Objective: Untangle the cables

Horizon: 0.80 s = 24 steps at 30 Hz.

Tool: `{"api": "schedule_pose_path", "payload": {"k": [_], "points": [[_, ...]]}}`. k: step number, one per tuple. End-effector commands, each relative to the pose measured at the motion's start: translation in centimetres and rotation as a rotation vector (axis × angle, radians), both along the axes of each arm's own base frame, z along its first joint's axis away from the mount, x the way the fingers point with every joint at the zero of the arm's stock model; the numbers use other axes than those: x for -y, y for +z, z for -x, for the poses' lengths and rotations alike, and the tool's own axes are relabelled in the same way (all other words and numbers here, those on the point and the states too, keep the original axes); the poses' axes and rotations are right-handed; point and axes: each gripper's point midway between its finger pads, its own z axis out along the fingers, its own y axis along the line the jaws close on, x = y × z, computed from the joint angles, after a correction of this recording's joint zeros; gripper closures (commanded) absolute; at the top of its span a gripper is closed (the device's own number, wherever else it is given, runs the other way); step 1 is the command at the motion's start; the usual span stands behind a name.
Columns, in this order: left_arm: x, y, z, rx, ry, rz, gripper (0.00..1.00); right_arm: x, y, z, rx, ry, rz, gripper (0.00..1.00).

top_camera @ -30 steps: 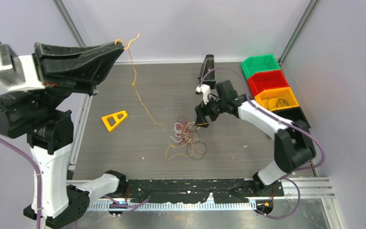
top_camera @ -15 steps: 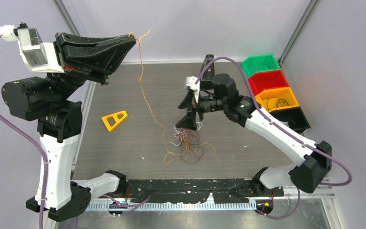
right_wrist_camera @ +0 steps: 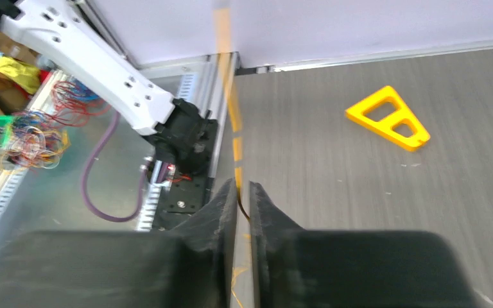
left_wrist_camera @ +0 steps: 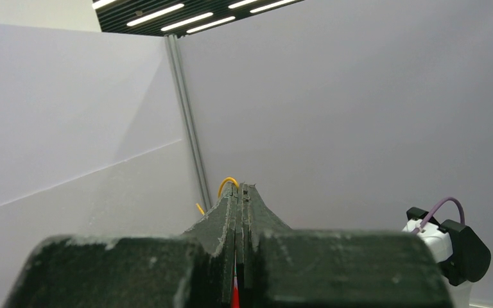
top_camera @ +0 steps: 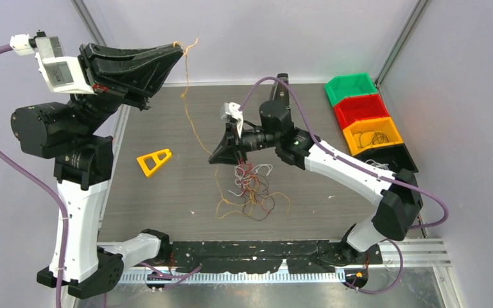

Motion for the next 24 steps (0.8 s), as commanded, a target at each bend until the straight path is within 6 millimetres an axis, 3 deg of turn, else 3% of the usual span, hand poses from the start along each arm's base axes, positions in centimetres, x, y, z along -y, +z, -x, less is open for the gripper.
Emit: {"api": "schedule_pose_path", "payload": {"k": [1, 4, 8, 10, 12, 13, 14, 15, 16, 18, 19, 20, 21, 22, 23, 24], "points": [[-0.9, -0.6, -0.6, -0.02, 0.054, 0.02, 1.0, -0.3, 5.4, -3.3, 0.029, -0.088, -0.123, 0.92], [-1.0, -2.9, -1.6, -0.084, 0.064, 0.01, 1.0, 1.5, 10.1, -5.4, 0.076, -0.183, -0.201, 0.94], [-1.0, -6.7, -2.8, -0.179, 0.083, -0.01, 1.0, 4.2, 19.9, -3.0, 0.153, -0.212, -0.384, 0.95], [-1.1, -9.0, -4.0, -0.243, 0.113, -0.019, 1.0, 4.6, 19.5, -3.3, 0.174, -0.257, -0.384, 0.95], [-1.0, -12.4, -5.8, -0.342, 0.138, -0.036, 1.0, 3.6, 12.8, -5.9, 0.128, -0.327, -0.238, 0.95], [-0.9, -14.2, -6.5, -0.389, 0.143, -0.049, 1.0, 3.5, 7.7, -7.2, 0.1, -0.346, -0.137, 0.95], [-0.8, -16.3, -7.2, -0.448, 0.142, -0.064, 1.0, 3.3, 3.9, -8.0, 0.049, -0.352, -0.053, 0.95], [-0.6, -18.4, -7.6, -0.505, 0.135, -0.083, 1.0, 3.9, 1.5, -8.6, 0.008, -0.37, -0.006, 0.95], [-0.3, -20.3, -7.7, -0.547, 0.121, -0.105, 1.0, 4.1, 1.1, -8.9, -0.01, -0.377, -0.002, 0.95], [-0.1, -23.8, -7.7, -0.634, 0.108, -0.137, 1.0, 4.8, 4.4, -9.0, 0.034, -0.391, -0.064, 0.95], [-0.1, -25.1, -7.6, -0.667, 0.104, -0.143, 1.0, 5.0, 8.8, -8.9, 0.076, -0.392, -0.143, 0.95], [0.0, -25.9, -7.3, -0.679, 0.091, -0.155, 1.0, 5.3, 11.9, -8.4, 0.098, -0.386, -0.202, 0.95], [0.1, -26.2, -6.9, -0.671, 0.078, -0.167, 1.0, 6.1, 18.4, -7.3, 0.134, -0.374, -0.322, 0.94], [0.2, -26.2, -6.6, -0.653, 0.066, -0.177, 1.0, 6.5, 21.1, -6.8, 0.153, -0.37, -0.37, 0.95], [0.3, -25.9, -6.0, -0.619, 0.052, -0.188, 1.0, 7.7, 26.3, -5.3, 0.206, -0.362, -0.469, 0.95], [0.4, -25.4, -5.6, -0.582, 0.043, -0.196, 1.0, 8.4, 28.3, -4.7, 0.236, -0.366, -0.509, 0.95]]}}
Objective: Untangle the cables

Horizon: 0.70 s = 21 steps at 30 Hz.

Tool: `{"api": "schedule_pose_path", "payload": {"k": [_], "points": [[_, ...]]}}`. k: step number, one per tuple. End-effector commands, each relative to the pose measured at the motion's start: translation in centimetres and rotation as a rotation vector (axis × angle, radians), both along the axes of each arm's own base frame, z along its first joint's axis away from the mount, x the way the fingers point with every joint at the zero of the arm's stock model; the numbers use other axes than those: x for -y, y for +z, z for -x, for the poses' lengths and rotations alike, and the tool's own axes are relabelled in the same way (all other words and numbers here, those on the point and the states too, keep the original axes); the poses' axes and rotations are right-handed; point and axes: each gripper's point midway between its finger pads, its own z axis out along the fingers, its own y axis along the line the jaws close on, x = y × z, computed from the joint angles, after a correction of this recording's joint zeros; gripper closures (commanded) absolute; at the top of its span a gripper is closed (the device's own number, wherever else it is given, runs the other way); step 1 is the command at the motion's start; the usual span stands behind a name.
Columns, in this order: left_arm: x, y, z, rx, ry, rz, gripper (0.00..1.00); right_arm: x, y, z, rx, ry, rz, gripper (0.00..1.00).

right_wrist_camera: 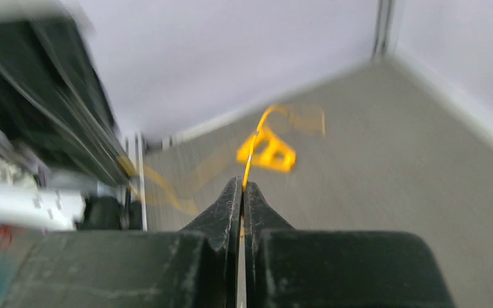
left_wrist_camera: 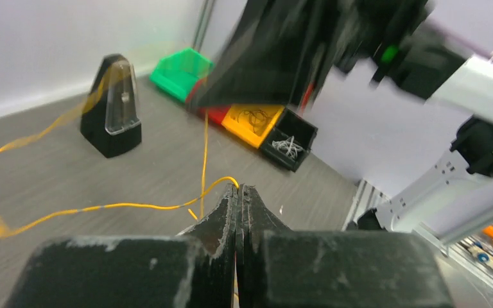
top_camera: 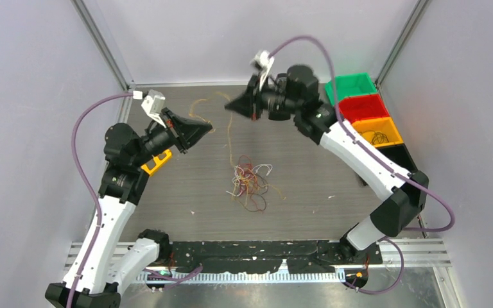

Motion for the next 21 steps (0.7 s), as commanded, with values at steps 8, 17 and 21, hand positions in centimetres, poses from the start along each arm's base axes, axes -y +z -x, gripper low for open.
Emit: {"api": "schedule_pose_path", "payload": {"k": [8, 17, 21], "points": [[1.0, -1.6, 4.1, 0.177, -0.197, -0.116, 0.42, 6.6, 23.7, 5.6, 0.417, -0.116, -0.465, 0.95], [4.0, -2.5, 0.5, 0.357, -0.177, -0.134, 0.19, 5.2, 23.5, 4.6, 0.36, -0.085, -0.496, 0.95], [7.5, -1.5, -0.5, 0.417, -0.239, -0.091, 0.17, 4.4, 23.8, 4.2, 0.333, -0.072, -0.508, 0.95]]}}
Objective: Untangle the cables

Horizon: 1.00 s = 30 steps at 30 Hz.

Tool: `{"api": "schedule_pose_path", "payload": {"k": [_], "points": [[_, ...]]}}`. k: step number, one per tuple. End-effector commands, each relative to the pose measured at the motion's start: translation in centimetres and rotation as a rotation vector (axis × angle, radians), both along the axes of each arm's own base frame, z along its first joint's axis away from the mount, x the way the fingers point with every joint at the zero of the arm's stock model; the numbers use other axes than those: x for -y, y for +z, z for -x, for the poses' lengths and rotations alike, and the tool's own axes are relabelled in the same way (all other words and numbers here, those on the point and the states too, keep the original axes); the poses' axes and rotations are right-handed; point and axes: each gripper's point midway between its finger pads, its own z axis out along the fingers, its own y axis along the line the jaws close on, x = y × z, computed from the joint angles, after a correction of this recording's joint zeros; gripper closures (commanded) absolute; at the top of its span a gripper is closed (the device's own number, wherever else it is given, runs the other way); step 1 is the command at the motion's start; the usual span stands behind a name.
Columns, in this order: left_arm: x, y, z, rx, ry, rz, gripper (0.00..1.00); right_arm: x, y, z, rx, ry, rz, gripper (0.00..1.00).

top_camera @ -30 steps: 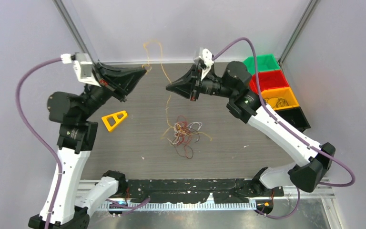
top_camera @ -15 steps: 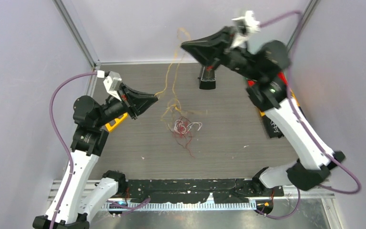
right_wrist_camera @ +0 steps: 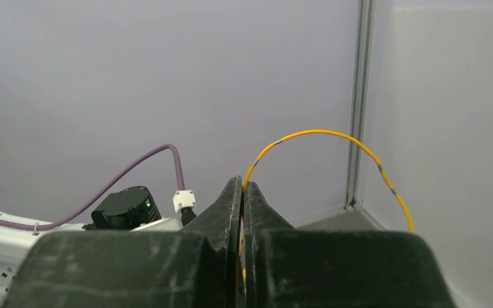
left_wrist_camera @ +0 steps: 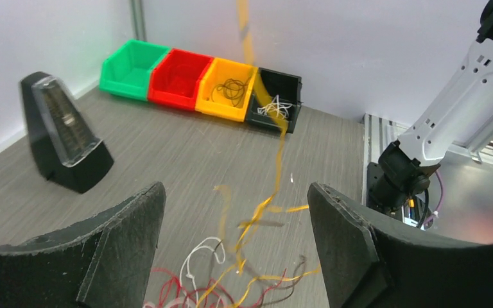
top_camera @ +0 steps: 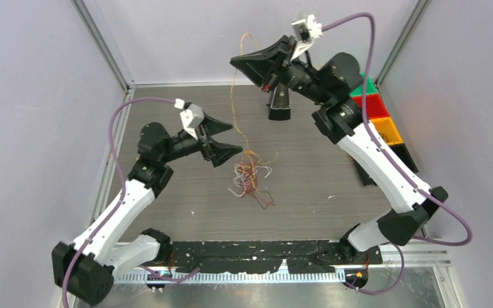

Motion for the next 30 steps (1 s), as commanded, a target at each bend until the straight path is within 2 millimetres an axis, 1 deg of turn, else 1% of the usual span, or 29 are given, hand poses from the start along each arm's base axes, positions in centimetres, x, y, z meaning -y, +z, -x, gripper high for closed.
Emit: {"api": "schedule_pose_path", "payload": {"k": [1, 2, 3, 4, 6, 7, 8, 9, 10, 11, 12, 13, 14, 15, 16, 17, 19, 22, 23, 25, 26, 27, 28, 29, 30], "points": [[3.2, 4.4, -0.7, 0.214, -0.063, 0.081, 0.16, 0.0, 1.9, 0.7, -0.01, 0.022, -0.053, 0.95], [4.0, 3.9, -0.7, 0.202, -0.096, 0.079, 0.16, -0.1, 2.2, 0.8, -0.009, 0.023, -0.059, 0.94], [4.6, 3.3, -0.7, 0.193, -0.11, 0.077, 0.18, -0.3, 2.0, 0.6, -0.013, 0.025, -0.058, 0.95], [4.9, 2.6, -1.2, 0.176, -0.1, 0.074, 0.22, -0.4, 2.3, 0.6, -0.013, 0.025, -0.064, 0.95], [5.2, 0.9, -2.8, 0.102, -0.056, 0.074, 0.39, -0.3, 3.0, 0.8, -0.008, 0.026, -0.079, 0.95], [5.3, -0.5, -3.6, 0.057, -0.044, 0.061, 0.48, -0.3, 3.4, 1.0, -0.004, 0.028, -0.088, 0.95], [5.4, -2.1, -4.1, 0.019, -0.037, 0.045, 0.53, 0.0, 4.3, 1.1, 0.001, 0.024, -0.109, 0.94], [5.4, -3.8, -4.6, -0.011, -0.024, 0.027, 0.55, 0.2, 4.9, 1.2, 0.009, 0.021, -0.123, 0.95], [5.2, -5.7, -5.0, -0.052, -0.003, 0.009, 0.56, 0.7, 6.2, 1.2, 0.024, 0.002, -0.149, 0.95], [4.9, -7.6, -5.3, -0.098, 0.018, -0.01, 0.57, 1.2, 7.0, 1.0, 0.036, -0.017, -0.163, 0.95], [4.6, -9.3, -5.3, -0.136, 0.03, -0.027, 0.57, 1.9, 8.7, 1.0, 0.055, -0.038, -0.197, 0.94], [4.3, -11.1, -5.2, -0.176, 0.042, -0.047, 0.57, 2.4, 9.5, 0.7, 0.067, -0.06, -0.211, 0.95], [3.9, -12.6, -5.0, -0.212, 0.056, -0.064, 0.57, 3.2, 11.1, 0.8, 0.087, -0.078, -0.244, 0.95], [3.6, -13.9, -4.8, -0.246, 0.067, -0.079, 0.57, 3.9, 12.0, 0.5, 0.092, -0.098, -0.263, 0.95], [3.3, -15.0, -4.5, -0.268, 0.072, -0.092, 0.57, 4.4, 13.2, 0.7, 0.112, -0.107, -0.283, 0.94], [3.0, -16.1, -4.3, -0.289, 0.082, -0.108, 0.57, 5.1, 13.8, 0.4, 0.119, -0.126, -0.297, 0.94], [2.1, -17.7, -4.4, -0.346, 0.124, -0.126, 0.57, 6.2, 15.4, 0.8, 0.148, -0.145, -0.333, 0.94], [0.7, -19.5, -5.1, -0.449, 0.19, -0.123, 0.55, 6.7, 15.8, 0.2, 0.154, -0.17, -0.339, 0.95], [0.1, -20.0, -5.4, -0.474, 0.211, -0.124, 0.58, 6.8, 15.7, 0.2, 0.154, -0.175, -0.338, 0.95], [-0.8, -20.2, -5.7, -0.485, 0.238, -0.128, 0.66, 7.0, 15.5, 0.1, 0.155, -0.186, -0.33, 0.95], [-1.3, -20.2, -5.8, -0.477, 0.253, -0.132, 0.71, 6.9, 15.1, -0.1, 0.156, -0.188, -0.318, 0.95], [-1.5, -20.0, -5.7, -0.464, 0.25, -0.136, 0.72, 7.0, 15.1, 0.0, 0.16, -0.19, -0.313, 0.94], [-1.4, -19.4, -5.4, -0.437, 0.225, -0.138, 0.64, 6.9, 14.6, -0.1, 0.154, -0.192, -0.297, 0.94], [-1.3, -18.7, -5.1, -0.408, 0.203, -0.14, 0.51, 6.9, 14.3, -0.2, 0.153, -0.193, -0.288, 0.94], [-1.3, -17.8, -4.7, -0.376, 0.188, -0.143, 0.36, 6.5, 13.5, -0.3, 0.139, -0.184, -0.264, 0.95]]}}
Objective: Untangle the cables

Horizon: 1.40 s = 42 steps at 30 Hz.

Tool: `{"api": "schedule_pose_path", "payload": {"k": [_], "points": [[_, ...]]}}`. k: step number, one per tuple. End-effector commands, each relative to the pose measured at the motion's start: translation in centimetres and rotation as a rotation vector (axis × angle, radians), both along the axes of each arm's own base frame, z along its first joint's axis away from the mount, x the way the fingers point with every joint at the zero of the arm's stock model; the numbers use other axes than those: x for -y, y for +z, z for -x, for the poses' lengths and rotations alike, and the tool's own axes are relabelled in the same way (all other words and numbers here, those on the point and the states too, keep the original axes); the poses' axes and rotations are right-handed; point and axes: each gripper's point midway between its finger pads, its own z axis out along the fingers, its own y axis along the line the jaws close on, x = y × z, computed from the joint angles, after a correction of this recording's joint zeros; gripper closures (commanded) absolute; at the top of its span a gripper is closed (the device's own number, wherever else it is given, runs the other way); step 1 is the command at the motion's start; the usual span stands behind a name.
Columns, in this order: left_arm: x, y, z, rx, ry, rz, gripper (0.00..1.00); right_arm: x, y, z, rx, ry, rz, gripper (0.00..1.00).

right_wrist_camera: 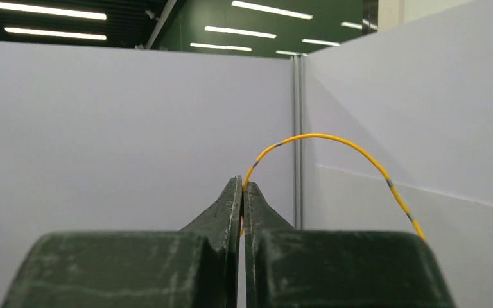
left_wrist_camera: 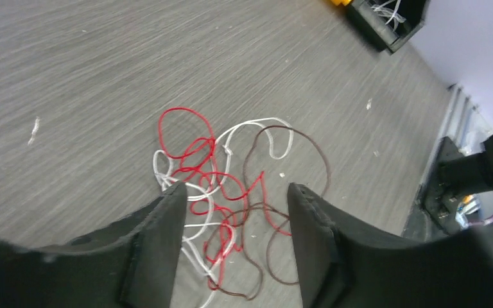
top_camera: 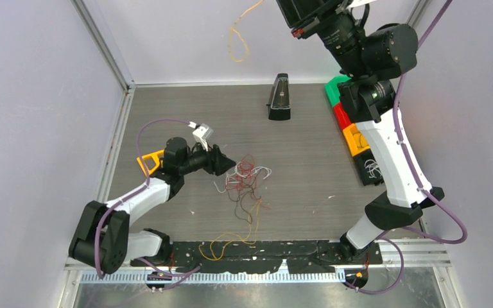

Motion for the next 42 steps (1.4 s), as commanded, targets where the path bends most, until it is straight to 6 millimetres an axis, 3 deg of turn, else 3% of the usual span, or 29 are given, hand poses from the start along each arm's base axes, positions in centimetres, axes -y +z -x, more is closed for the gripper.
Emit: {"api": "schedule_pose_path", "payload": {"k": [1, 5, 10, 15, 19, 23, 30, 34, 38, 42], "points": [[-0.1, 4.0, 1.1, 0.155, -0.067, 0.001, 0.25, 0.2, -1.4, 0.1, -0.019, -0.009, 0.046, 0.95], [-1.3, 9.2, 2.8, 0.364, -0.108, -0.055, 0.12, -1.5, -6.5, -0.4, -0.088, 0.036, 0.174, 0.95], [-2.4, 13.8, 5.4, 0.55, -0.196, -0.13, 0.08, -2.5, -15.6, 0.0, -0.176, 0.098, 0.38, 0.95], [-2.1, 21.3, 6.7, 0.693, -0.236, -0.094, 0.04, -1.9, -24.5, 2.5, -0.256, 0.195, 0.605, 0.95], [-0.3, 27.4, 8.6, 0.778, -0.402, -0.004, 0.01, -1.5, -28.9, 4.8, -0.273, 0.281, 0.735, 0.95], [1.9, 31.4, 9.7, 0.784, -0.502, 0.077, 0.01, -1.6, -30.1, 6.2, -0.29, 0.362, 0.767, 0.95], [5.0, 34.6, 10.0, 0.871, -0.554, 0.178, 0.0, -2.2, -30.5, 7.9, -0.265, 0.463, 0.819, 0.95], [6.3, 33.7, 10.3, 0.862, -0.607, 0.194, 0.0, -2.9, -29.9, 8.5, -0.228, 0.477, 0.823, 0.95], [7.4, 30.2, 10.0, 0.798, -0.617, 0.183, 0.0, -3.7, -27.8, 8.5, -0.19, 0.468, 0.775, 0.95], [7.7, 28.4, 9.4, 0.732, -0.581, 0.216, 0.05, -4.0, -25.4, 8.6, -0.163, 0.459, 0.706, 0.95]]}}
